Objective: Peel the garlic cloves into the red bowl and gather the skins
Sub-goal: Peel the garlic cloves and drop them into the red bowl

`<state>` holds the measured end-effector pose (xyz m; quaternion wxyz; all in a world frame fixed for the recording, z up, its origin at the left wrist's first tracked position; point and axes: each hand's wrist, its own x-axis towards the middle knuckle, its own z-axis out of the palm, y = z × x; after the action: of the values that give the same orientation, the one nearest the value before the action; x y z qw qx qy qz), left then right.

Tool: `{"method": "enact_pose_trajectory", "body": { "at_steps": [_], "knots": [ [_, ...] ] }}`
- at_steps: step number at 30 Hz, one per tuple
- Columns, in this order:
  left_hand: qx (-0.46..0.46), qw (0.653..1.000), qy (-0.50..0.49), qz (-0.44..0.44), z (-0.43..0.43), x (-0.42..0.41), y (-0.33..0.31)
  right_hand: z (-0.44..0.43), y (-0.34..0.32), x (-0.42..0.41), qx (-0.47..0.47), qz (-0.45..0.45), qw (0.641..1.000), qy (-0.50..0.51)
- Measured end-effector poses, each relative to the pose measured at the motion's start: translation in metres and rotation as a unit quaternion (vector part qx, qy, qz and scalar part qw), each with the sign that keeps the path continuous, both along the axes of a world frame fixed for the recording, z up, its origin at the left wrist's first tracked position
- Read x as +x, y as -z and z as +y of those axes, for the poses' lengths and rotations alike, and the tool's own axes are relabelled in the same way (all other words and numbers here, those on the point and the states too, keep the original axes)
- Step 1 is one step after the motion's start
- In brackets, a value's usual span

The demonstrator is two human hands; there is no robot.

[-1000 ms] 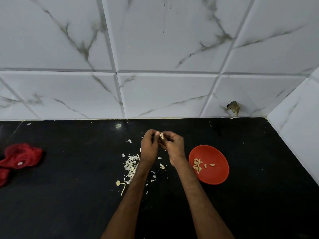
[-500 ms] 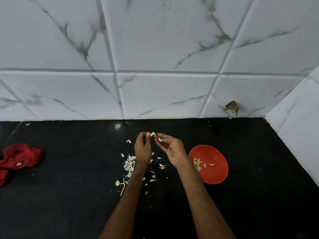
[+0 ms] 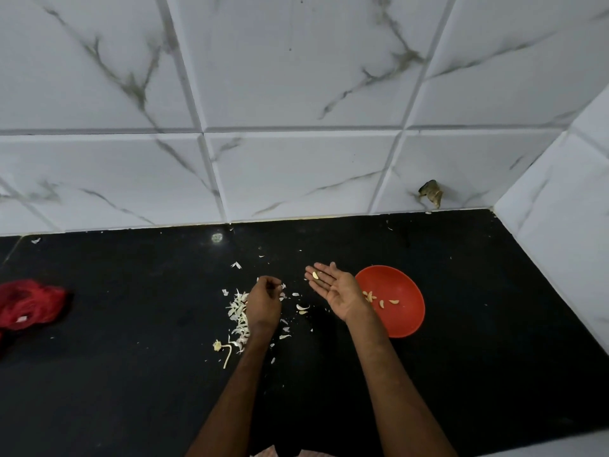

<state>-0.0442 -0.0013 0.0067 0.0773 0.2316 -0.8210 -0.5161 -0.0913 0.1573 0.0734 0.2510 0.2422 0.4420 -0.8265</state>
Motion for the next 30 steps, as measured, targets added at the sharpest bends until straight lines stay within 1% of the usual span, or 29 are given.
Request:
{"method": "enact_pose_trajectory", "body": {
  "at_steps": [5, 10, 13, 16, 18, 20, 22, 24, 26, 28, 29, 30],
  "knots": [
    [-0.022, 1.0, 0.008, -0.011, 0.016, -0.002, -0.001, 0.058, 0.003, -0.002, 0.088, 0.009, 0.995, 0.043],
    [-0.047, 0.999, -0.011, -0.016, 0.03, -0.003, 0.005, 0.1, 0.016, 0.004, 0.175, -0.027, 0.98, 0.091],
    [-0.047, 0.998, -0.032, -0.017, 0.037, -0.004, 0.006, 0.109, 0.023, 0.005, 0.197, -0.038, 0.975, 0.1],
    [-0.033, 0.999, -0.037, -0.007, 0.039, -0.004, 0.007, 0.109, 0.025, 0.007, 0.205, -0.042, 0.974, 0.084],
    [-0.024, 0.999, -0.034, -0.016, 0.038, -0.003, 0.008, 0.108, 0.027, 0.006, 0.206, -0.05, 0.974, 0.077],
    [-0.015, 0.999, -0.031, -0.028, 0.033, -0.002, 0.011, 0.106, 0.028, 0.005, 0.236, -0.048, 0.968, 0.074],
    [-0.033, 0.998, -0.027, -0.04, 0.025, 0.0, 0.017, 0.1, 0.027, 0.005, 0.315, 0.0, 0.948, 0.053],
    [-0.068, 0.996, -0.01, -0.053, 0.018, 0.004, 0.022, 0.087, 0.026, 0.003, 0.391, 0.107, 0.912, 0.058],
    [-0.106, 0.992, 0.037, -0.054, 0.016, 0.01, 0.026, 0.067, 0.02, 0.005, 0.441, 0.232, 0.866, 0.037],
    [-0.144, 0.983, 0.092, -0.061, 0.018, 0.017, 0.031, 0.041, 0.018, 0.009, 0.457, 0.294, 0.837, -0.057],
    [-0.157, 0.979, 0.11, -0.068, 0.019, 0.021, 0.034, 0.028, 0.021, 0.013, 0.478, 0.302, 0.816, -0.123],
    [-0.168, 0.976, 0.121, -0.074, 0.02, 0.025, 0.036, 0.017, 0.026, 0.018, 0.509, 0.305, 0.784, -0.183]
  ]
}}
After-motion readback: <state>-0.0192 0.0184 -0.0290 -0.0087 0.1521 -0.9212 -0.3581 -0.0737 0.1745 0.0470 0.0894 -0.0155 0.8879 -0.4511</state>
